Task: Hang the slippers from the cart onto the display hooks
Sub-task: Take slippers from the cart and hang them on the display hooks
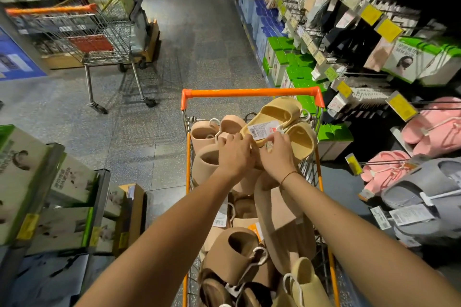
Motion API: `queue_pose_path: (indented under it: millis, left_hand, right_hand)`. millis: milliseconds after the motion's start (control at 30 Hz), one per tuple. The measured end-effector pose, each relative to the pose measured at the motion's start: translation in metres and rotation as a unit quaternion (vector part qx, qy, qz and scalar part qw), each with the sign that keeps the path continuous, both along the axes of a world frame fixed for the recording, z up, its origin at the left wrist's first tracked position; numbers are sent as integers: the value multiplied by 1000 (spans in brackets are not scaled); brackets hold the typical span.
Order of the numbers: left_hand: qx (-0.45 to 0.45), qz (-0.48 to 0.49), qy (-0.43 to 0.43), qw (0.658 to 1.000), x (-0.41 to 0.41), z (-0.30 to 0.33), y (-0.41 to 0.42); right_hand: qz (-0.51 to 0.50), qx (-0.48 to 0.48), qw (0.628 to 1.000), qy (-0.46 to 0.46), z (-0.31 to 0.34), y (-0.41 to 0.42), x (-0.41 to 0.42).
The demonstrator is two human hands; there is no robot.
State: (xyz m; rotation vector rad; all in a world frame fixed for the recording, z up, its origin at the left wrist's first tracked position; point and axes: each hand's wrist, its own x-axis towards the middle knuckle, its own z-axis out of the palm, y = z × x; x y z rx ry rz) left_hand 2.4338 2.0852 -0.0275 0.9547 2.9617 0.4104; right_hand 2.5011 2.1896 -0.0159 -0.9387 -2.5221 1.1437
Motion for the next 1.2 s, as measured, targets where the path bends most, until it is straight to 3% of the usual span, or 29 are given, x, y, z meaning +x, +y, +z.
queue_pose_path:
  millis: [167,300,367,433,500,600,767,933,1133,1200]
  left_hand:
    - [52,8,-32,998,9,2,14]
    - [107,13,-58,993,12,8,34]
    - [106,0,-74,992,12,9,48]
    - [101,-16,-97,990,13,10,62]
    - [82,-37,-116,989,15,9,74]
    - [86,-35,-140,986,19,1,85]
    - [99,-20,-160,982,23,-7,91]
    - [154,-26,-186,970,22,-9,84]
    - [244,11,-183,952,25,-1,73]
    - [265,21,-168,949,26,5,69]
  right_hand:
    - [-106,-159,982,11,4,26,2]
    - [-161,-302,939,40,-7,48,1]
    - [-184,-406,891,86,-20,64,-4]
    - [-205,-525,814,143,-10,69,-4]
    - [-203,-593,763,158,-8,76,-6]
    - [-239,-609,732,192,-11,76,-15]
    - [-283,-599,716,220,-19,82,-28]
    - [-325,-638,642,274,-15,83,-36]
    - [-327,-645,619,306,9,71,-27]
    - [-321,-624,636,321,28,68,-24]
